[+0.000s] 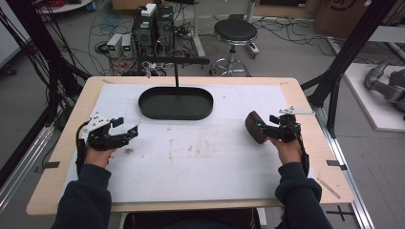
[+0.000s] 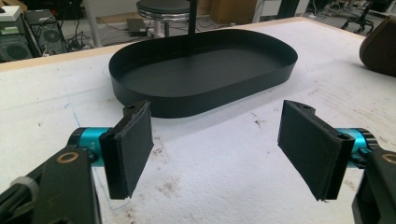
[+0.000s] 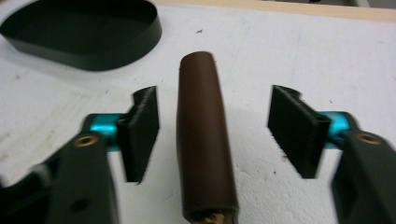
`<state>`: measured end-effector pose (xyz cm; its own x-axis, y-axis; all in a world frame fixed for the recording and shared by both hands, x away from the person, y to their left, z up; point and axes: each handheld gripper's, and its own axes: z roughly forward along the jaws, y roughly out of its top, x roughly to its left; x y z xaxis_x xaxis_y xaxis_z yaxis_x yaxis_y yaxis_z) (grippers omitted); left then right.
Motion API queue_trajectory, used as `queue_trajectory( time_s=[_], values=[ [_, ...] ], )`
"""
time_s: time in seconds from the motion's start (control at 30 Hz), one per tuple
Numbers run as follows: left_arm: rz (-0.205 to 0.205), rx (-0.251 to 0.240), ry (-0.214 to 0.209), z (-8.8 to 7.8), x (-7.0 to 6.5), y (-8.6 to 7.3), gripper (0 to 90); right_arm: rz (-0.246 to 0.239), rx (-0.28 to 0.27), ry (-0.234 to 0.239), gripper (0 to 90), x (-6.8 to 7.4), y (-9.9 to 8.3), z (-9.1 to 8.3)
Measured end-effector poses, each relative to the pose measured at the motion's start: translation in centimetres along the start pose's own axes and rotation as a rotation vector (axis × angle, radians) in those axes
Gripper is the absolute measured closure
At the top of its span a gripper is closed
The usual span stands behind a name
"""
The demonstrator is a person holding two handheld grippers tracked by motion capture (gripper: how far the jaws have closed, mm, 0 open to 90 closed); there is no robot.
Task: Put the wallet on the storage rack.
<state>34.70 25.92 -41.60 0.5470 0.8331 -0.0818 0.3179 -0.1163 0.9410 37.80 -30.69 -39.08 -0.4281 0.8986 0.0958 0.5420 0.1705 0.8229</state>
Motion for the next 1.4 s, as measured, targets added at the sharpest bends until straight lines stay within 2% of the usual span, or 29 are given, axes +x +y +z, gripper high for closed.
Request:
queue_trajectory(
  time_s=[0.07,0.1,0.13,0.17,0.3,0.33,0.37,0.4,0.47,0.5,0.6,0.7,0.77,0.83,0.9,0.97,1.13,1.17,1.2,1.4],
  values=[
    [0.001,0.003,-0.003,0.0,0.0,0.0,26.3,-0.043,0.026,-0.008,28.6,0.5,-0.1,0.7],
    [0.001,0.002,-0.005,0.0,0.0,0.0,26.3,-0.087,0.053,-0.013,27.4,0.8,-0.4,1.5],
    [0.001,0.002,-0.005,0.0,-0.1,0.0,26.3,-0.087,0.053,-0.013,27.4,0.8,-0.4,1.5],
    [0.001,0.002,-0.005,0.0,-0.1,0.0,26.3,-0.107,0.08,-0.018,27.3,0.9,-0.6,2.2],
    [0.001,0.004,-0.005,0.0,0.0,0.0,26.3,-0.115,0.095,-0.022,28.2,0.8,-0.9,2.8],
    [0.001,0.003,-0.006,0.1,-0.1,-0.1,26.3,-0.126,0.101,-0.017,31.1,0.6,-1.1,3.0],
    [0.001,0.004,-0.006,0.0,-0.1,-0.1,26.3,-0.131,0.116,0.008,43.0,0.4,-1.3,3.2],
    [0.001,0.005,-0.006,0.1,-0.1,-0.1,26.3,-0.131,0.116,0.008,43.0,0.4,-1.3,3.2],
    [0.004,0.007,-0.006,0.1,-0.1,-0.1,26.3,-0.1,0.129,0.023,57.4,0.2,-1.4,3.2],
    [0.007,0.01,-0.006,0.1,-0.1,-0.1,26.3,-0.09,0.125,0.027,61.6,0.1,-1.3,3.1],
    [0.013,0.013,-0.006,0.2,-0.2,-0.1,26.3,-0.076,0.103,0.028,64.4,0.2,-1.1,2.7],
    [0.017,0.013,-0.003,0.2,-0.2,-0.1,26.3,-0.091,0.066,0.034,64.8,0.7,-0.5,2.5],
    [0.02,0.017,-0.007,0.1,-0.2,-0.2,26.3,-0.107,0.038,0.054,64.7,1.4,0.5,2.6],
    [0.026,0.021,-0.015,0.2,-0.3,-0.2,26.3,-0.112,0.034,0.065,64.7,1.7,0.9,2.8],
    [0.035,0.018,-0.022,0.2,-0.5,-0.1,26.3,-0.116,0.028,0.107,64.5,2.4,1.7,3.4],
    [0.036,0.008,-0.025,0.1,-0.5,-0.1,26.3,-0.141,0.032,0.136,64.4,3.3,2.7,4.4],
    [0.033,-0.011,-0.029,0.0,-0.6,-0.2,26.2,-0.162,0.023,0.215,64.2,6.0,5.8,7.2],
    [0.035,-0.011,-0.03,0.0,-0.6,-0.2,26.3,-0.176,0.022,0.243,64.2,7.0,7.2,8.6],
    [0.036,-0.017,-0.028,-0.1,-0.6,-0.2,26.3,-0.176,0.022,0.243,64.2,7.0,7.2,8.6],
    [0.026,-0.026,-0.009,-0.5,-0.1,-0.4,25.8,-0.176,0.035,0.265,64.2,9.8,9.9,13.1]
  ],
)
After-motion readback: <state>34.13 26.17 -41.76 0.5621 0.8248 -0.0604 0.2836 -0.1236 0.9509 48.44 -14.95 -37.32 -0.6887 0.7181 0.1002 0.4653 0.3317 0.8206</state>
